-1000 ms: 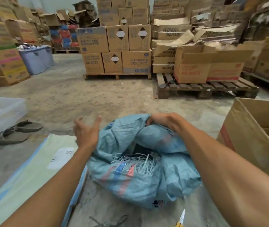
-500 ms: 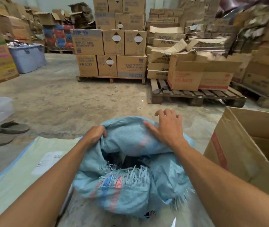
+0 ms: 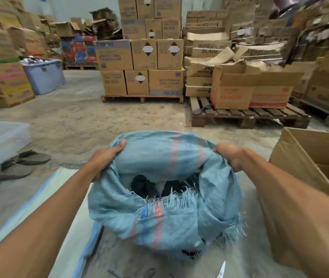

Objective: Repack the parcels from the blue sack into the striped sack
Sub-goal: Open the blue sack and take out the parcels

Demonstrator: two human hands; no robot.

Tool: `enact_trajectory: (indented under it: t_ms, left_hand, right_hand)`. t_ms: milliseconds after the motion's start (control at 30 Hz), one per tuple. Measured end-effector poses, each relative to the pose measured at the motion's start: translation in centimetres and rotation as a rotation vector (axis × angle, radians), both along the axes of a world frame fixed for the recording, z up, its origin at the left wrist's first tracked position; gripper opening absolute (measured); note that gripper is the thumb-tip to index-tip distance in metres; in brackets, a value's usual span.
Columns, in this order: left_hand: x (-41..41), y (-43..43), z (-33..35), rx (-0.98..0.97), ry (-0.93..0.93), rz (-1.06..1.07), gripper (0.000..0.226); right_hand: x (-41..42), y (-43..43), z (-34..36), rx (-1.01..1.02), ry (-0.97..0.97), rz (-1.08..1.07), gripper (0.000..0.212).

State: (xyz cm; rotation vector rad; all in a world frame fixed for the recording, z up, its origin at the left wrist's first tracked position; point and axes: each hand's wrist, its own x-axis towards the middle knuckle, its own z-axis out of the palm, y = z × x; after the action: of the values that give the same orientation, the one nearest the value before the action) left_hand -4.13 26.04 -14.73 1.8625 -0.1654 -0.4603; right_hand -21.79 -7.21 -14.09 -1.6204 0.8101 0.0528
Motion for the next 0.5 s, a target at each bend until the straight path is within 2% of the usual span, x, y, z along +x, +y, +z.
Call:
enact_trajectory:
  t_ms: [67, 133, 200, 267, 333, 400, 433, 467, 500]
  left_hand:
    - [-0.1, 0.8, -0.3, 0.024, 0.175, 0.042, 0.062]
    - [0.4, 1.9, -1.4, 0.094, 0.35, 0.005, 0.051]
    - [0.4, 2.2, -2.0, 0.218, 0.428, 0.008, 0.056]
    - [0.3, 2.2, -2.4, 0.196, 0.453, 0.042, 0.042]
    - [0.2, 1.9, -3.0, 0.147, 0.468, 0.088, 0.038]
    - [-0.1, 1.2, -3.3, 0.136, 0.514, 0.129, 0.03]
    - [-0.2, 0.9, -3.4, 0.058, 0.563, 0.169, 0.031]
    - [0.3, 0.6, -3.7, 0.023, 0.591, 0.221, 0.035]
    - [0.4, 0.3, -3.7, -0.002, 0.608, 0.274, 0.036]
  right_hand:
    - [-1.8, -0.9, 0.8, 0.054, 0.122, 0.09, 0.026]
    - [-2.8, -1.0, 1.2, 0.086, 0.154, 0.104, 0.02]
    - [-2.9, -0.4, 1.3, 0.106, 0.159, 0.109, 0.011]
    - [-2.1, 0.4, 0.5, 0.024, 0.206, 0.124, 0.017]
    - [-1.2, 1.5, -1.1, -0.291, 0.22, 0.022, 0.039]
    - [-0.6, 2.6, -3.4, -0.847, 0.273, -0.18, 0.058]
    - [-0.5, 3.4, -4.3, -1.077, 0.28, -0.238, 0.056]
    - [-0.6, 4.2, -5.2, -1.201, 0.245, -0.27, 0.052]
    - [-0.7, 5.0, -5.8, -1.231, 0.198, -0.278, 0.05]
